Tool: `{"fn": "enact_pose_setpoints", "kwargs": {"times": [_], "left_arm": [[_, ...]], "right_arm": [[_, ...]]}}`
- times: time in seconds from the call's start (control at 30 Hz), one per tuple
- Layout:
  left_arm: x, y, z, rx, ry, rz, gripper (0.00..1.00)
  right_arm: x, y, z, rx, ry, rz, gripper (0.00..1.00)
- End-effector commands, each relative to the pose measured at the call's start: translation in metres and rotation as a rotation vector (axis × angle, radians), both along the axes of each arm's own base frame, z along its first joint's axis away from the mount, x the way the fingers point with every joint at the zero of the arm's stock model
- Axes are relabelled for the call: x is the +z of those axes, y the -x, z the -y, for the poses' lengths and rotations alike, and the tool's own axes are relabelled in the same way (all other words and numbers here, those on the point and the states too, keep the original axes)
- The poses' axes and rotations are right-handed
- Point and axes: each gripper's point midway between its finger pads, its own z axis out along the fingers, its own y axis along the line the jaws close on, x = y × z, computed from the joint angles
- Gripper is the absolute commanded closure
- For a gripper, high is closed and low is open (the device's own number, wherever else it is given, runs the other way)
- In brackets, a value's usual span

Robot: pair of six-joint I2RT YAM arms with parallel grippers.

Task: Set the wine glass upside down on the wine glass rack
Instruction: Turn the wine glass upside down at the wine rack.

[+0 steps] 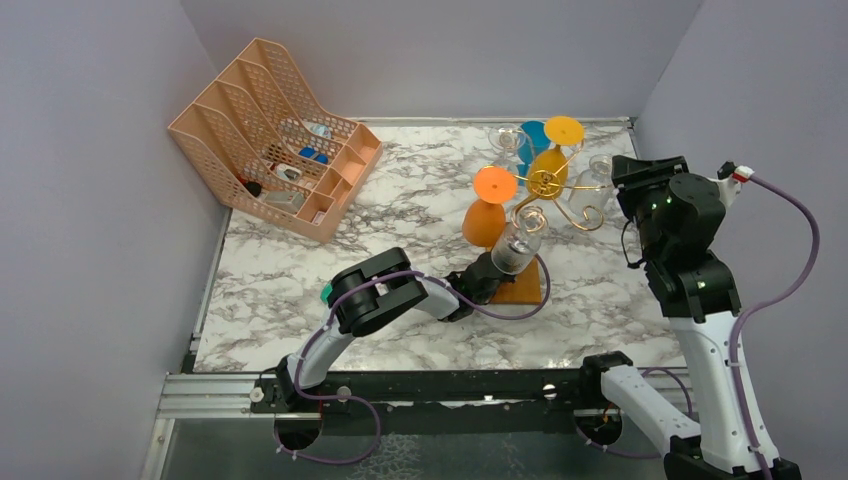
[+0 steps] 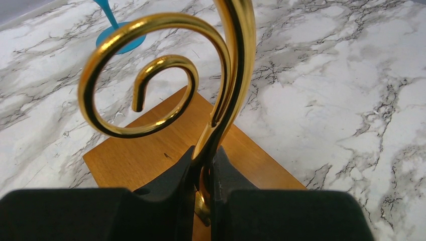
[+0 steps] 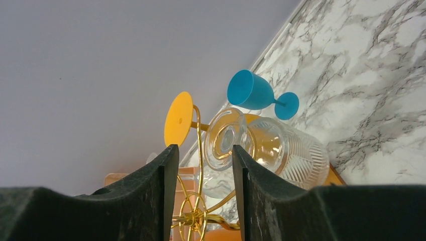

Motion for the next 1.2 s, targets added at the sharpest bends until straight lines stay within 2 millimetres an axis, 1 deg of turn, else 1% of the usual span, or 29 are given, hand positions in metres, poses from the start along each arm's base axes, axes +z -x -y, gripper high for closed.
{"fn": "enact_pose_setpoints", "kwargs": {"times": [0.0,0.1,0.2,0.27,0.37,0.43,0.5,0.6,0.7,0.77,0.87,0.97,1.0,1.03,1.07,1.17], "left_arm": [[-0.017,0.011,-0.006,-0.03,-0.128,0.02,0.89],[-0.018,0.012,-0.006,-0.032,-0.128,0.018,0.88],[-0.017,0.013,-0.006,-0.033,-0.128,0.018,0.83],[-0.016,0.014,-0.007,-0.033,-0.127,0.019,0.78],[-0.014,0.016,-0.009,-0.04,-0.124,0.016,0.68],[-0.013,0.019,-0.01,-0.046,-0.122,0.01,0.58],[-0.012,0.021,-0.012,-0.046,-0.116,0.003,0.49],[-0.011,0.026,-0.015,-0.05,-0.115,-0.002,0.42],[-0.01,0.033,-0.02,-0.061,-0.114,-0.016,0.36],[-0.004,0.041,-0.022,-0.072,-0.104,-0.02,0.32],[0.002,0.055,-0.026,-0.096,-0.092,-0.042,0.29],[0.005,0.073,-0.03,-0.124,-0.084,-0.068,0.23],[0.006,0.079,-0.031,-0.133,-0.083,-0.078,0.15],[0.005,0.085,-0.033,-0.14,-0.085,-0.09,0.03],[0.004,0.091,-0.034,-0.15,-0.086,-0.101,0.01],[0.006,0.106,-0.039,-0.168,-0.089,-0.124,0.01]], "right_arm": [[0.001,-0.003,-0.007,0.044,0.017,0.013,0.54],[0.002,-0.004,-0.009,0.06,0.024,0.014,0.54],[0.007,-0.003,-0.009,0.065,0.042,0.016,0.53],[0.012,-0.002,-0.008,0.069,0.065,0.017,0.5],[0.018,0.002,-0.007,0.071,0.089,0.015,0.39],[0.02,0.005,-0.005,0.069,0.101,0.007,0.32],[0.021,0.008,-0.004,0.065,0.107,0.0,0.29],[0.024,0.012,-0.002,0.061,0.119,0.0,0.25],[0.032,0.016,0.0,0.065,0.158,0.008,0.22],[0.04,0.017,0.002,0.065,0.196,0.011,0.19],[0.061,0.016,0.004,0.072,0.282,0.038,0.12],[0.083,0.012,0.011,0.051,0.375,0.059,0.1],[0.092,0.011,0.011,0.05,0.406,0.079,0.09],[0.099,0.007,0.011,0.054,0.446,0.092,0.08],[0.105,0.002,0.01,0.06,0.478,0.096,0.08],[0.128,-0.011,0.006,0.079,0.553,0.127,0.09]]}}
